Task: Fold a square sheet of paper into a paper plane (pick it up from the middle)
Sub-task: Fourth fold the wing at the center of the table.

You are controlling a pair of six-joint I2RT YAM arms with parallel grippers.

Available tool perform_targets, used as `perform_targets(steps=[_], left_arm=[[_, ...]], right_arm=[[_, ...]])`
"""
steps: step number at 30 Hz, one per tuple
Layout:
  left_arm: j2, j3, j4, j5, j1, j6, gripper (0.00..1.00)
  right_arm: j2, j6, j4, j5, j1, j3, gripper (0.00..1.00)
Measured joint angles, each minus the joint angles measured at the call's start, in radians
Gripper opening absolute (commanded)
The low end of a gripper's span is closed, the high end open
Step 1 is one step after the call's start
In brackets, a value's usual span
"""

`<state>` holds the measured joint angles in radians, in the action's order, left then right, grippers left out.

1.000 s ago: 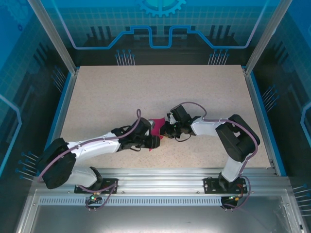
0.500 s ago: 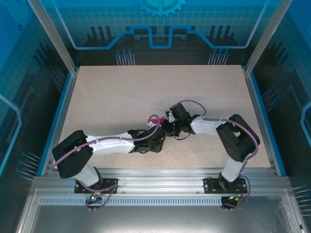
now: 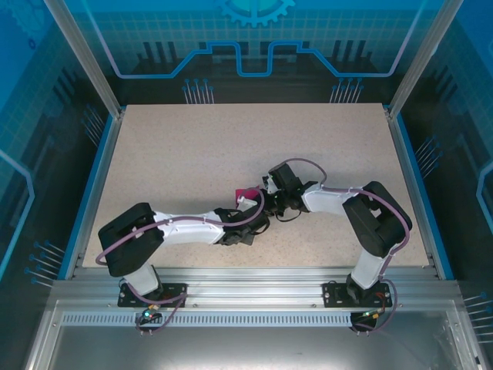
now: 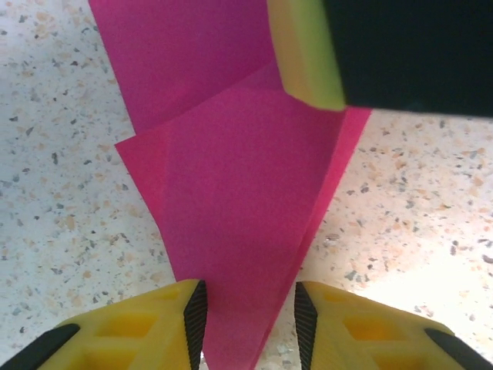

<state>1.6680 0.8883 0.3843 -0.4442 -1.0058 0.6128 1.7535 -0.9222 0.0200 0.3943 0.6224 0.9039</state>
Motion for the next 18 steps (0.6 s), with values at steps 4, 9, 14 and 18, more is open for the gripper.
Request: perform_targets(steps=[4,9,14,18], left_arm=[[0.003,0.005,0.011,-0.024,-0.005,0.010,0.31],[0.003,0.007,0.018,-0.045,-0.009,0.016,0.23],[0.003,0.008,0.022,-0.054,-0.012,0.016,0.18],[0.003,0.007,0.023,-0.060,-0.012,0.021,0.12]], right_arm=[[0.000,0.005,0.006,0.003,0.000,0.006,0.14],[0.000,0.006,0.006,0.004,0.000,0.007,0.14],[0.000,0.006,0.006,0.004,0.001,0.007,0.14],[0.000,0.006,0.006,0.007,0.001,0.007,0.15]])
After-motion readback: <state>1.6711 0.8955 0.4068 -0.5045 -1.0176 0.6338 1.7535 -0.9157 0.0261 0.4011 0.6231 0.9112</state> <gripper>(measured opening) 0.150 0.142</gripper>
